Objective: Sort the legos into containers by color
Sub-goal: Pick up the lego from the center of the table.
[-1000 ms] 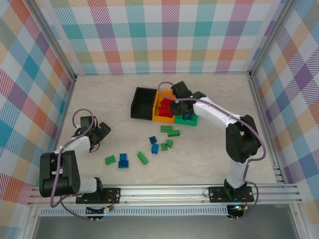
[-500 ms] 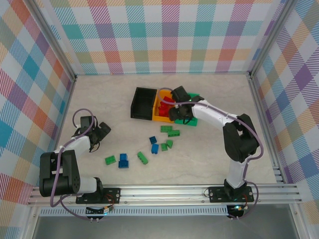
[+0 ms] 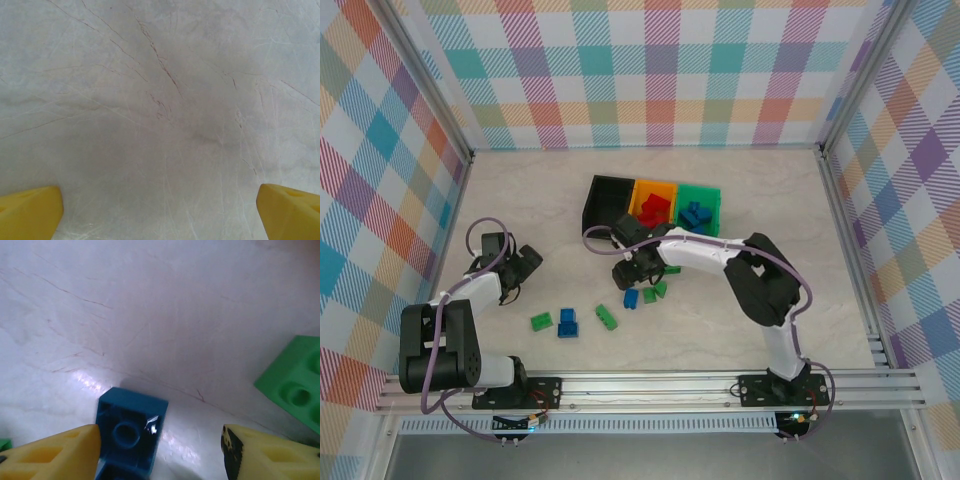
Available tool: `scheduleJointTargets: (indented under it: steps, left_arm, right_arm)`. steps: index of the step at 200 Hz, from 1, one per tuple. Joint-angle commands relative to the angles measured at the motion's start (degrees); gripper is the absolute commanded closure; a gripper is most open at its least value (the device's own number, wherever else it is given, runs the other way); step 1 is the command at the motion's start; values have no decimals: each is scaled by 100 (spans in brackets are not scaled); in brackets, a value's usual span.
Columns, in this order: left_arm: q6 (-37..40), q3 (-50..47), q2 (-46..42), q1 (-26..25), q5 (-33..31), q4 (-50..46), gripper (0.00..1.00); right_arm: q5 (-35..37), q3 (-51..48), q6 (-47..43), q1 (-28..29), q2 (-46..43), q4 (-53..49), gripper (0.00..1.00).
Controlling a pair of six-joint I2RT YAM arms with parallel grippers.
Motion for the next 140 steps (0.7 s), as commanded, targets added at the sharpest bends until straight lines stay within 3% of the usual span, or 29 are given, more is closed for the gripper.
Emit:
scheduleJointTargets:
  steps: [1,18,69,105,140]
  left_arm:
    - [-47,-44,284,-46,1150,581,0]
    - [-45,-39,288,-46,1145,578,0]
    - [-46,-39,292,-46,1156,579,0]
    - [-45,-39,289,-47,1160,573,0]
    - [-47,-40,295,-53,1166,574,0]
  right_arm:
    - [-246,256,160,156,202,-153,35]
    - [-196,324,199,209,309,-163,38]
    - [-98,283,230,210,271,-125,67]
    - [147,205,174,136,-115,-89,72]
    - [340,-44,154,-334,-854,-3,72]
